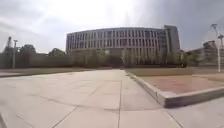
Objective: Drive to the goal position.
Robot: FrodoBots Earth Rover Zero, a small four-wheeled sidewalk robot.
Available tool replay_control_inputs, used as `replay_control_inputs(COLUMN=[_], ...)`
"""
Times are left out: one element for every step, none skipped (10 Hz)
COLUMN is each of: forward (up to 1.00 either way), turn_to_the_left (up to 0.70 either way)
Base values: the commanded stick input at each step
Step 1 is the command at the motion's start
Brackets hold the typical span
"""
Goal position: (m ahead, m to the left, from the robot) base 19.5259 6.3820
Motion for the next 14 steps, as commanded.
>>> replay_control_inputs(forward=[0.70, 0.70, 0.70, 0.70, 0.70, 0.70, 0.70, 0.70, 0.70, 0.70, 0.70, 0.70, 0.70, 0.70], turn_to_the_left=[0.00, 0.00, 0.00, 0.00, 0.00, 0.00, 0.00, 0.00, 0.00, 0.00, 0.00, 0.00, 0.00, 0.00])
